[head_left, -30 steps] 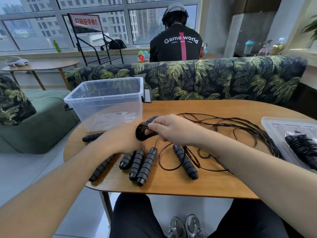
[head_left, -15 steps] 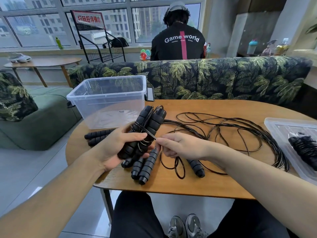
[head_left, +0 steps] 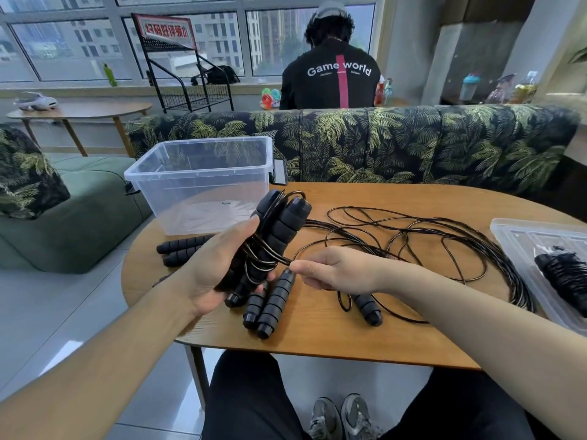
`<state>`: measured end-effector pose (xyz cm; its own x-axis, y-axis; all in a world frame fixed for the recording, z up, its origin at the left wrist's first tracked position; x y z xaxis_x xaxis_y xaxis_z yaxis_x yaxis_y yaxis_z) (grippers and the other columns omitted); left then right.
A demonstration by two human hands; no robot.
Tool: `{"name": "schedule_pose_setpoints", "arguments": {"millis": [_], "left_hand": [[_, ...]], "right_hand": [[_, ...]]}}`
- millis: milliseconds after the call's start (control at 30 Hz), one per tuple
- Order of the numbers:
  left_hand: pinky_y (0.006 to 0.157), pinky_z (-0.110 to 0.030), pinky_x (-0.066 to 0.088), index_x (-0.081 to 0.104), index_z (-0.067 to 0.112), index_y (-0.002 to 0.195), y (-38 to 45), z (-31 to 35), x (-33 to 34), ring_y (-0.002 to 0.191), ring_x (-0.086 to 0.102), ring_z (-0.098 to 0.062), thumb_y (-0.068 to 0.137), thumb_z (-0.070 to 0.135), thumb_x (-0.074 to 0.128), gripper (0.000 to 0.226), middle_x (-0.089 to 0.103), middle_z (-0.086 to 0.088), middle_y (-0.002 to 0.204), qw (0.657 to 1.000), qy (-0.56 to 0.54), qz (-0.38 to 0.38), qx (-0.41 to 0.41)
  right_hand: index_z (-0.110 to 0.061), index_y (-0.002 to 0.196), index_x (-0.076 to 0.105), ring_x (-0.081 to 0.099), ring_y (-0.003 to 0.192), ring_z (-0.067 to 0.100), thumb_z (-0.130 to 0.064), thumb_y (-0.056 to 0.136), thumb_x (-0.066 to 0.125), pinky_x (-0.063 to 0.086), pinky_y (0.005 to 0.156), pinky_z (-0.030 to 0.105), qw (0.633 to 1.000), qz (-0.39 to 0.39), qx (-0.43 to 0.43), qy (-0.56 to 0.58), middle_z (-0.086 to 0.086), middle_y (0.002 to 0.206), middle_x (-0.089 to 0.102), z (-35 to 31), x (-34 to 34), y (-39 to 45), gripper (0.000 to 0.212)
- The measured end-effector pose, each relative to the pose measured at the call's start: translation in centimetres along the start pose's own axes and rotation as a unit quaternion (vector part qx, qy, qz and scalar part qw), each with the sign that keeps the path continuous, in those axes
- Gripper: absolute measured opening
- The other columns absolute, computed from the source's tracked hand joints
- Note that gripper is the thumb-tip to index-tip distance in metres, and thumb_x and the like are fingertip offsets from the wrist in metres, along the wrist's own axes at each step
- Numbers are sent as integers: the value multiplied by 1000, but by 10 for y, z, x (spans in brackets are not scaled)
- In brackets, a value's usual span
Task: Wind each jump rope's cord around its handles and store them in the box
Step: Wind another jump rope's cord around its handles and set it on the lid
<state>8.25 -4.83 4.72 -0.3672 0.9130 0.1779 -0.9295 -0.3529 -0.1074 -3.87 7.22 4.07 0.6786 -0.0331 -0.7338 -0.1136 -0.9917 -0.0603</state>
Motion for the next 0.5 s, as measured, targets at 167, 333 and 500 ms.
{"name": "schedule_pose_setpoints", "arguments": {"millis": [167, 333, 500], "left_hand": [[52, -33, 47, 68, 6, 112, -1, 4, -4, 66, 62, -27, 86, 55, 60, 55, 62, -18, 81, 998, -22, -55, -4], [51, -33, 50, 76, 12, 99, -10, 4, -10, 62, 63, -28, 70, 63, 80, 59, 66, -18, 75, 990, 15, -131, -38], [53, -36, 56, 47, 6, 130, -10, 7, -6, 72, 69, -39, 74, 51, 84, 81, 67, -28, 102, 974, 102, -185, -82]], "right_hand": [[-20, 102, 66, 54, 73, 5, -64, 95, 43, 48, 76, 29, 998, -29, -18, 44, -16, 77, 56, 3, -3, 1, 50], [-24, 99, 70, 55, 78, -1, -52, 101, 44, 43, 79, 20, 997, -62, -4, -47, -14, 84, 59, 0, -13, -1, 38], [-26, 75, 64, 48, 56, -3, -48, 96, 56, 37, 58, 19, 988, -29, 33, -145, -14, 64, 57, -11, -25, 7, 32]]}}
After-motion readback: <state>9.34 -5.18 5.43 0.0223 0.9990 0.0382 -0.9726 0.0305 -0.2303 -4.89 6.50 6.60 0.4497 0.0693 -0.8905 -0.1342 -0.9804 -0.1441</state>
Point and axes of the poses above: each hand's wrist, its own y-axis towards the middle knuckle, its own x-axis out of the palm, z = x × y, the point moved 6 cm from there along y, towards the middle knuckle
